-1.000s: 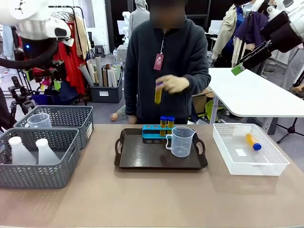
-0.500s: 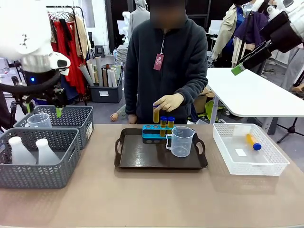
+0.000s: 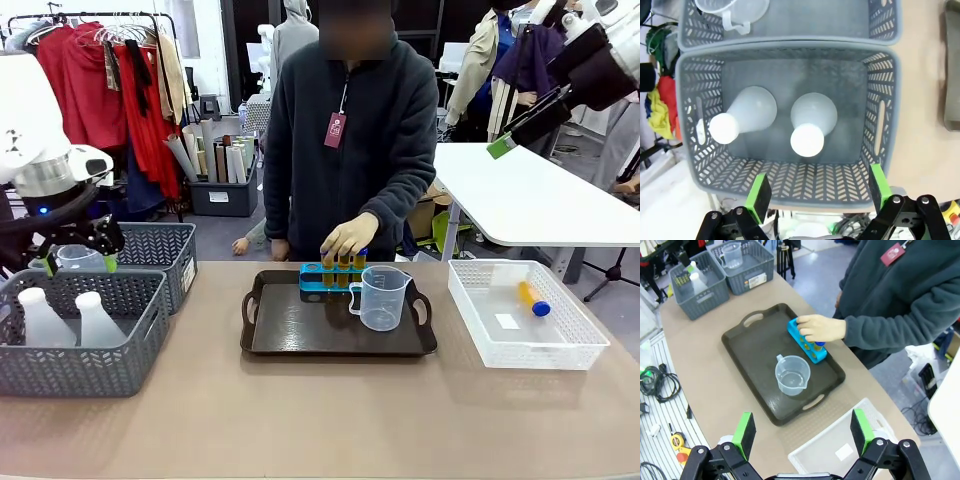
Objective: Prepare the laboratory tools.
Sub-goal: Pick up one Small flask and place it on the Handle tray.
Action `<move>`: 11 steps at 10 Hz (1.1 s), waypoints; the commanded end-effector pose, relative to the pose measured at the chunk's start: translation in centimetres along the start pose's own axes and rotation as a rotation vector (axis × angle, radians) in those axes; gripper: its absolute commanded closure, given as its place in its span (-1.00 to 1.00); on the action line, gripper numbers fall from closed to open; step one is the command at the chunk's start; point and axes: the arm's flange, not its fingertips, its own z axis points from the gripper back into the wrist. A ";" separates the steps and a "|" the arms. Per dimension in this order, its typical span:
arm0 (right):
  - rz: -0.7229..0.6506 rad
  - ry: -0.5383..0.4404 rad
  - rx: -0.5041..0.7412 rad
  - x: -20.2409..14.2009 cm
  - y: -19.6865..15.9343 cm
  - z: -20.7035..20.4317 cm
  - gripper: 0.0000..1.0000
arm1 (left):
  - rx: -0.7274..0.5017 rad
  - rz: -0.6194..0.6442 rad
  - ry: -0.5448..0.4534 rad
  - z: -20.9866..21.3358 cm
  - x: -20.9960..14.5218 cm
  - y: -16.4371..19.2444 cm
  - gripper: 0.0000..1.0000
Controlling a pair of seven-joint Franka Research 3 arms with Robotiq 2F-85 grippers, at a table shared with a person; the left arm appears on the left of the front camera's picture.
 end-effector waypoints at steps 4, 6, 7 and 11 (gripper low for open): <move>0.001 -0.023 0.017 0.1 -0.1 0.0 -1.00 | 0.000 0.000 0.000 0.0 0.0 0.0 -1.00; 0.001 -0.023 0.017 0.1 -0.1 0.0 -1.00 | -0.015 -0.001 0.020 -1.0 0.7 0.0 -1.00; 0.001 -0.023 0.017 0.1 -0.1 0.0 -1.00 | -0.025 0.015 0.019 -2.0 0.8 0.4 -1.00; 0.001 -0.023 0.017 0.1 -0.1 0.0 -1.00 | -0.013 0.035 0.055 -5.3 0.6 0.8 -1.00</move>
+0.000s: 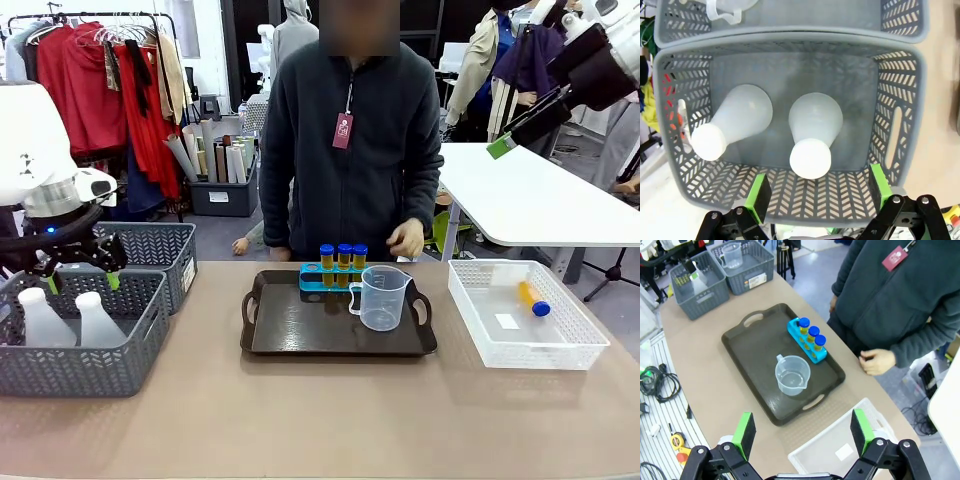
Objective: Prepare the laboratory tools.
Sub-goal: Pick up one Small flask and place it on the Handle tray.
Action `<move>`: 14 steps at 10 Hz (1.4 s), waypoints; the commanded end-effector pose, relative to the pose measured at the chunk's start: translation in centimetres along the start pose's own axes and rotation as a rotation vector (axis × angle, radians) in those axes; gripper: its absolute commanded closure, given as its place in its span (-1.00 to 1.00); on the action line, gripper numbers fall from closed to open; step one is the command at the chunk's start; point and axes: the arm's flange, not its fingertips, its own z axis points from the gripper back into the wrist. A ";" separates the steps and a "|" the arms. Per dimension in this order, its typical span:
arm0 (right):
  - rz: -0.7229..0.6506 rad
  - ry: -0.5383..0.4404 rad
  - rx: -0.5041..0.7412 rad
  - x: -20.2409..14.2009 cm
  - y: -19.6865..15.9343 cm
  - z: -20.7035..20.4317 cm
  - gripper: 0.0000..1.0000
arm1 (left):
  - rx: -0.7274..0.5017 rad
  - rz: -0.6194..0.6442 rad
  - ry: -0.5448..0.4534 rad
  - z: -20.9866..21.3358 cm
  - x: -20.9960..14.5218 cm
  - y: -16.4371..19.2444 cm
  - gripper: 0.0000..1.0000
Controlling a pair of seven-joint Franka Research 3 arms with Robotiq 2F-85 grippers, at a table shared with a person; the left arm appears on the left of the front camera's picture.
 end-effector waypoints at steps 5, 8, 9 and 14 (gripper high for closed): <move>0.001 -0.023 0.017 0.1 -0.1 0.0 -1.00 | 0.015 0.035 0.012 -3.2 -0.2 0.3 -1.00; 0.001 -0.023 0.017 0.1 -0.1 0.0 -1.00 | 0.028 0.042 0.010 -3.9 0.2 0.6 -0.61; 0.001 -0.023 0.017 0.1 -0.1 0.0 -1.00 | 0.027 0.041 0.010 -4.0 0.2 0.6 -0.22; 0.001 -0.023 0.017 0.1 -0.1 0.0 -1.00 | 0.031 0.042 0.005 -4.0 0.3 0.7 1.00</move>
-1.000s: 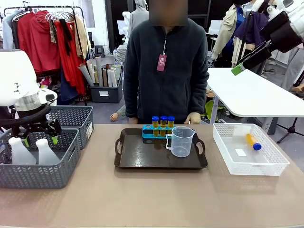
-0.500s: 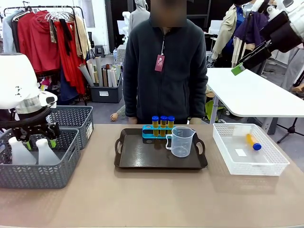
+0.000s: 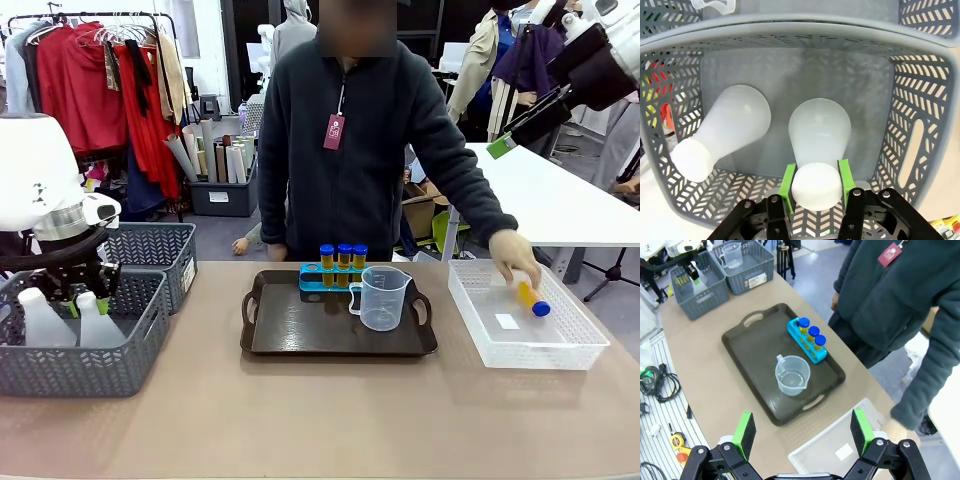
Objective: Prepare the laboratory tools.
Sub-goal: Pick up one Small flask and place it on the Handle tray.
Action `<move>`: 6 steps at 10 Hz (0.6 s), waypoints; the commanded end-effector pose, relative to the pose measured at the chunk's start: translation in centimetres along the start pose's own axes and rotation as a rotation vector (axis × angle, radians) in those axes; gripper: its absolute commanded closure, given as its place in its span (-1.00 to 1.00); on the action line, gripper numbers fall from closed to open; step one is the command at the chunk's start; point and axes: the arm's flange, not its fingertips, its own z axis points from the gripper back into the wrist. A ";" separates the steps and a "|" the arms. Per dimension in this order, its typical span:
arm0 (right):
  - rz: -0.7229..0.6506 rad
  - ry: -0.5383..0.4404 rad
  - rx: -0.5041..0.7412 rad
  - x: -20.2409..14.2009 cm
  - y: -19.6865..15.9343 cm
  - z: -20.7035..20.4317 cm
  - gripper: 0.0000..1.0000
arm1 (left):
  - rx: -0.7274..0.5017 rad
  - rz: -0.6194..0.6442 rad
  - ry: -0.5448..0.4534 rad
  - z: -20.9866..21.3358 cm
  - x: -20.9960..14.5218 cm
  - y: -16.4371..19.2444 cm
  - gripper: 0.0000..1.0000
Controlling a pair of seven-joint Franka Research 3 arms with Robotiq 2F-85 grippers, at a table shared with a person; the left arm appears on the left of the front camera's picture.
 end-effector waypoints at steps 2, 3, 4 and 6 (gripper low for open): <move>0.001 -0.023 0.017 0.1 -0.1 0.0 -1.00 | 0.014 0.029 -0.035 1.3 -0.4 0.4 1.00; 0.001 -0.023 0.017 0.1 -0.1 0.0 -1.00 | 0.013 0.031 -0.036 1.8 -0.4 0.4 1.00; 0.001 -0.023 0.017 0.1 -0.1 0.0 -1.00 | 0.011 0.032 -0.037 2.1 -0.4 0.5 1.00; 0.001 -0.023 0.017 0.1 -0.1 0.0 -1.00 | 0.020 0.017 -0.051 7.2 0.1 0.6 1.00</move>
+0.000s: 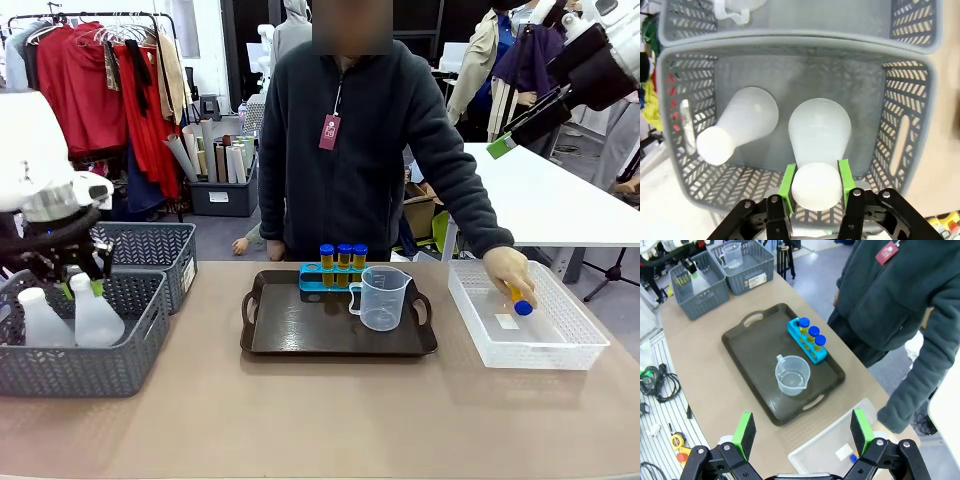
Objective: Prepare the laboratory tools.
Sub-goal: Pick up one Small flask and place it on the Handle tray.
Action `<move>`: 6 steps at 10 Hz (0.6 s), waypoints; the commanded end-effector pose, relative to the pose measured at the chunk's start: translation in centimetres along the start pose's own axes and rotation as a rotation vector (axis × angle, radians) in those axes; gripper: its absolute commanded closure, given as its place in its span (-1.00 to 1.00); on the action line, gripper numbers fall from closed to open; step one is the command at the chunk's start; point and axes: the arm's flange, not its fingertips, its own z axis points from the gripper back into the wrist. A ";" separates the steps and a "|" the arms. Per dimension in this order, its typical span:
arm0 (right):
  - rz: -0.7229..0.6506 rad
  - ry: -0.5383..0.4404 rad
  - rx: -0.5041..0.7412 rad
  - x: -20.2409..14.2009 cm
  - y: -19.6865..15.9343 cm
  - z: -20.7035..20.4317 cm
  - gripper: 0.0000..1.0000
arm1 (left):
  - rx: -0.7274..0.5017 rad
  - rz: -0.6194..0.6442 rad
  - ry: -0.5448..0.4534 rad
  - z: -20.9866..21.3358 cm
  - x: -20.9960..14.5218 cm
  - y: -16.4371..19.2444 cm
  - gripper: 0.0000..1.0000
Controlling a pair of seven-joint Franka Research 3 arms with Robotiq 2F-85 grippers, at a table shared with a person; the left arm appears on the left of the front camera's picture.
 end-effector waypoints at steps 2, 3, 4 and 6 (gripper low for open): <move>0.001 -0.023 0.017 0.1 -0.1 0.0 -1.00 | 0.044 -0.060 -0.036 8.3 0.8 -0.2 1.00; 0.001 -0.023 0.017 0.1 -0.1 0.0 -1.00 | 0.070 -0.069 -0.069 11.0 1.3 -0.5 1.00; 0.001 -0.023 0.017 0.1 -0.1 0.0 -1.00 | 0.065 -0.092 -0.064 14.1 2.0 -1.1 1.00; 0.001 -0.023 0.017 0.1 -0.1 0.0 -1.00 | 0.005 -0.117 -0.104 19.4 3.1 -2.6 1.00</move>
